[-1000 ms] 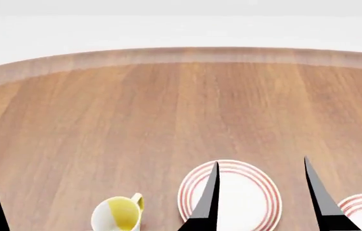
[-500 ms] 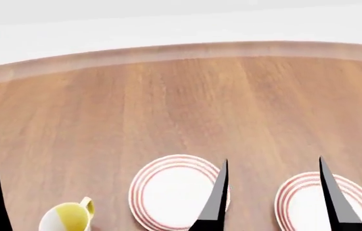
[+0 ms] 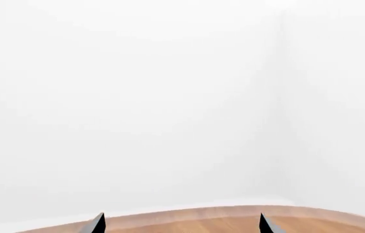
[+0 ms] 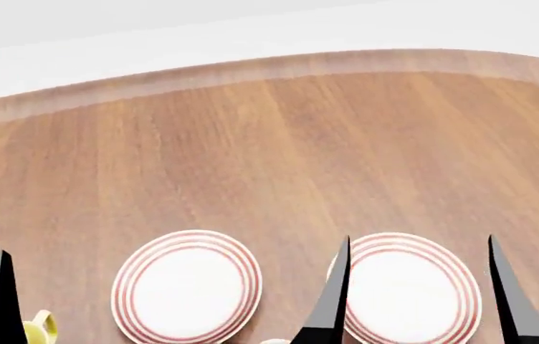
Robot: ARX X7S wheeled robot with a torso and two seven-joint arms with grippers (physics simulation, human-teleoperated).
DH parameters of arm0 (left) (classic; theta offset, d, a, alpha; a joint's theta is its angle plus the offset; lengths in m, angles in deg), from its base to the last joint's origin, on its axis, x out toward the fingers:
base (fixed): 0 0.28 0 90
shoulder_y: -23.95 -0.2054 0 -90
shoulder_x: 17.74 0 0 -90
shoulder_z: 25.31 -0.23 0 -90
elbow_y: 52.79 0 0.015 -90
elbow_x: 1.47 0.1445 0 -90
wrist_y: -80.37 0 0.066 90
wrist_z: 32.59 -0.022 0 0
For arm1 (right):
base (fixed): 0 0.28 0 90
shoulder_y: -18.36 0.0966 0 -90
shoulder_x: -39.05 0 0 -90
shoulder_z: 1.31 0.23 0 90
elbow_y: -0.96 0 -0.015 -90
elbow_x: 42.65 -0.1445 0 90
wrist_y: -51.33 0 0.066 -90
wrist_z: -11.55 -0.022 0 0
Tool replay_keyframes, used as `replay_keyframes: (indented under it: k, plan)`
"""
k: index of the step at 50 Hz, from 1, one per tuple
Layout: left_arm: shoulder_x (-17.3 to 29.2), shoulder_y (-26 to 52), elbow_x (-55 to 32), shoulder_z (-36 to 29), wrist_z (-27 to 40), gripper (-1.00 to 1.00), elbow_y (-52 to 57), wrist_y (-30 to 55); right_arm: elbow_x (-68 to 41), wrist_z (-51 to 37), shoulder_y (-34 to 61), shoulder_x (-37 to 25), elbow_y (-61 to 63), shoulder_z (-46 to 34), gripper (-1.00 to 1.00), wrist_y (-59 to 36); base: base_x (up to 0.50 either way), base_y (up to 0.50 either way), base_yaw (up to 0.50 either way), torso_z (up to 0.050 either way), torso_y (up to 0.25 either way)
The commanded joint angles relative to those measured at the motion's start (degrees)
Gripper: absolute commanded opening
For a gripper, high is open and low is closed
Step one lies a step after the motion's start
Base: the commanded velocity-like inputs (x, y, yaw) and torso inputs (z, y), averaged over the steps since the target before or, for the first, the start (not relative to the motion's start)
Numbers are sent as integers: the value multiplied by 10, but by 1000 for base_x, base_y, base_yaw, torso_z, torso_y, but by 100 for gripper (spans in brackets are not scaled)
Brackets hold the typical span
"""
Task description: Put the white mug on the left plate.
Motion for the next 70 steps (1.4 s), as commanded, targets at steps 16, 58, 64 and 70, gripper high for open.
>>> replay_keyframes:
  k: [16,58,64,70]
  plan:
    - [62,-58,74,-189,-145,100,-97,-103,-17,-25,14,0,0,22,100,-42,0,0,0,0,0]
    - [47,-52,108,-270,-241,100,-399,-232,-26,-22,17,0,0,16,100,-51,0,0,0,0,0]
    - [47,-60,120,-285,-241,100,-395,-233,-27,-21,18,0,0,15,100,-51,0,0,0,0,0]
    - [47,-68,132,-301,-242,100,-393,-234,-25,-20,17,0,0,14,100,-50,0,0,0,0,0]
